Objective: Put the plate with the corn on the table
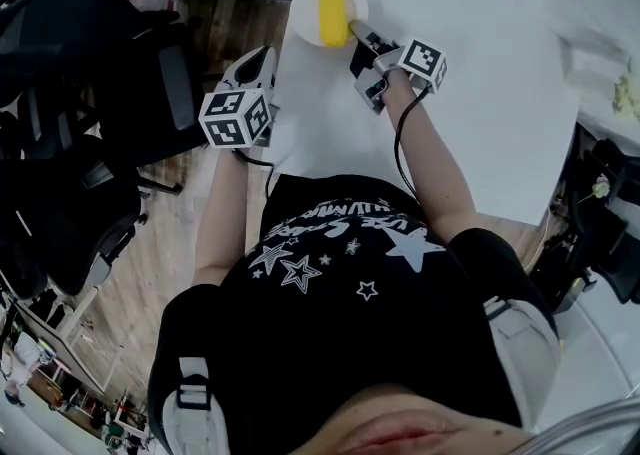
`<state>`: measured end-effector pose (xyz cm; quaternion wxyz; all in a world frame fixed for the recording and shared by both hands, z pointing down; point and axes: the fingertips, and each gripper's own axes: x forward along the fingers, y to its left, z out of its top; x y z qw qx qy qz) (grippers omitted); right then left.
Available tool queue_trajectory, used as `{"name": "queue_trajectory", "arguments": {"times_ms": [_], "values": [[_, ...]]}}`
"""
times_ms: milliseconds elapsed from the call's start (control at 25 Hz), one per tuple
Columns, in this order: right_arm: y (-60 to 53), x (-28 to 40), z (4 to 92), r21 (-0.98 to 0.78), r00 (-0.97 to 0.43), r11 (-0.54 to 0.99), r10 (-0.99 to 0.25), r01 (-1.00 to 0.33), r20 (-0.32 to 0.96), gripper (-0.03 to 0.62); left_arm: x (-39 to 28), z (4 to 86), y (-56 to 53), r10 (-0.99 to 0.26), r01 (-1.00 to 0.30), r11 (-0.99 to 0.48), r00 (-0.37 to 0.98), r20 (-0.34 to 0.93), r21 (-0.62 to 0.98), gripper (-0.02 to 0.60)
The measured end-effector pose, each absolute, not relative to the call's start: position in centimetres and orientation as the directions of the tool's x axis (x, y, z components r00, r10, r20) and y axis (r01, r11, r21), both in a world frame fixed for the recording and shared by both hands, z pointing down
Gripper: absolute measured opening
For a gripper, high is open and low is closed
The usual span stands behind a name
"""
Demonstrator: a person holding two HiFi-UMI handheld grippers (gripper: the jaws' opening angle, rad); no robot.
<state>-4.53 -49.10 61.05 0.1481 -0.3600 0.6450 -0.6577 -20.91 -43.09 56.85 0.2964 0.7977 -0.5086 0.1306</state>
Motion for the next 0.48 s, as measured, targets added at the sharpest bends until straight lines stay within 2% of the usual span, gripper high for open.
{"name": "queue_trajectory", "arguments": {"times_ms": [480], "values": [[-49.78, -4.56, 61.83, -0.933, -0.668, -0.207, -0.654, -0.293, 0.355, 0.021, -20.53, 57.13, -43.31, -0.732, -0.888, -0.302, 0.449, 0.513, 0.346, 0.006]]}}
